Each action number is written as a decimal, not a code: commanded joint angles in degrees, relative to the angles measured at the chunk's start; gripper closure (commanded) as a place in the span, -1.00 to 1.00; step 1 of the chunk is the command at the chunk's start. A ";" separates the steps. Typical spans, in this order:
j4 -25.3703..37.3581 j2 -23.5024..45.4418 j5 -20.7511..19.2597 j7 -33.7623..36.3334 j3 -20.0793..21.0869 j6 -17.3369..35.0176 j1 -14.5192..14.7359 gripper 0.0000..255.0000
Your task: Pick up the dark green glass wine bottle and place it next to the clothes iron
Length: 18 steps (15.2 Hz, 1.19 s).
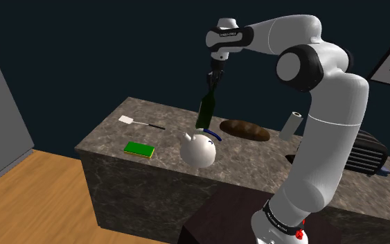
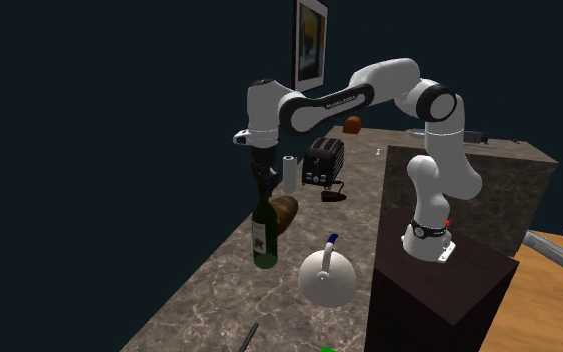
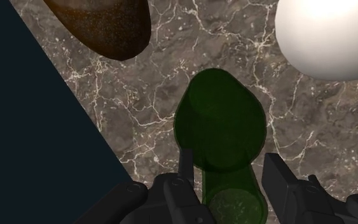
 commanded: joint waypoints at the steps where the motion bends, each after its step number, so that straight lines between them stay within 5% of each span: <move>1: 1.52 -0.13 -0.04 -0.08 -0.06 -1.63 -0.08 1.00; 18: 17.39 1.77 0.58 -0.75 -0.32 -15.63 -1.22 1.00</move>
